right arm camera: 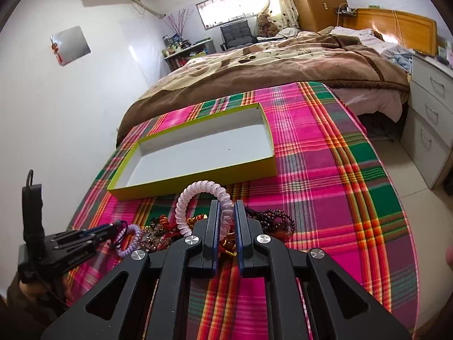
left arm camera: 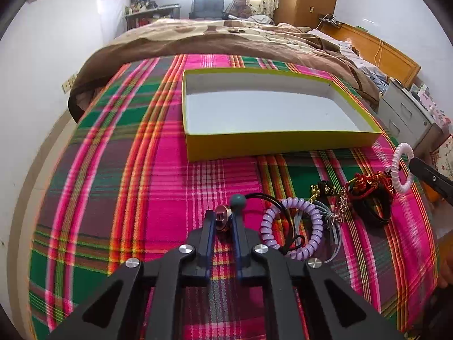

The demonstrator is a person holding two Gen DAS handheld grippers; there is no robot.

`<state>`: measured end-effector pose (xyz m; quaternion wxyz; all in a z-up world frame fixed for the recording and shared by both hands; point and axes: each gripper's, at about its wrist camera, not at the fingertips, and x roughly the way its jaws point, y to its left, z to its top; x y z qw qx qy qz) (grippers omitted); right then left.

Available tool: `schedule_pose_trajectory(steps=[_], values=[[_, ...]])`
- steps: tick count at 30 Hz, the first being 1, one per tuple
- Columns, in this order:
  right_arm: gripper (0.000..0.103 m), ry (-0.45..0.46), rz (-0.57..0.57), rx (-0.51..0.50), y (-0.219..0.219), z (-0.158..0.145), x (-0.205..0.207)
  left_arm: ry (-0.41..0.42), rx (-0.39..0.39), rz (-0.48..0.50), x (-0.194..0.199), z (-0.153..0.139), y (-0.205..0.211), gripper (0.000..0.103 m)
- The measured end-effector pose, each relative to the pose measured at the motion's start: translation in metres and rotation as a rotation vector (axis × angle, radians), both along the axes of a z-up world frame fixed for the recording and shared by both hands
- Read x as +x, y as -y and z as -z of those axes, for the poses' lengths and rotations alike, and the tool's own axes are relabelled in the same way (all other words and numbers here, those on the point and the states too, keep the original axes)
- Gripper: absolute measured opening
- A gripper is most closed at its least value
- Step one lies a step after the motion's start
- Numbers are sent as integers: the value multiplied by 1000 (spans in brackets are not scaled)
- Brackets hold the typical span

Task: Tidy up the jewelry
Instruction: 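Carry both held hair ties over the yellow-rimmed box and lower them inside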

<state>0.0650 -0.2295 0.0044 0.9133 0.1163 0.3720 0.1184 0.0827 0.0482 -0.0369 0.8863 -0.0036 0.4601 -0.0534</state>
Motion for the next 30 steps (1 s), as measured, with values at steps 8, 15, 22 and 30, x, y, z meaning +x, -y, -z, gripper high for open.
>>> schedule_pose_trajectory(steps=[8, 15, 22, 30], values=[[10, 9, 0, -21, -3, -6, 6, 43, -6, -4, -1, -18, -2, 11], [10, 29, 4, -43, -1, -18, 21, 88, -22, -5, 9, -42, -5, 11], [10, 40, 5, -89, -1, -29, 52, 129, -60, -9, 40, -64, -6, 11], [10, 16, 35, -129, 4, -26, 102, 128, -64, -19, 92, -68, -4, 11]])
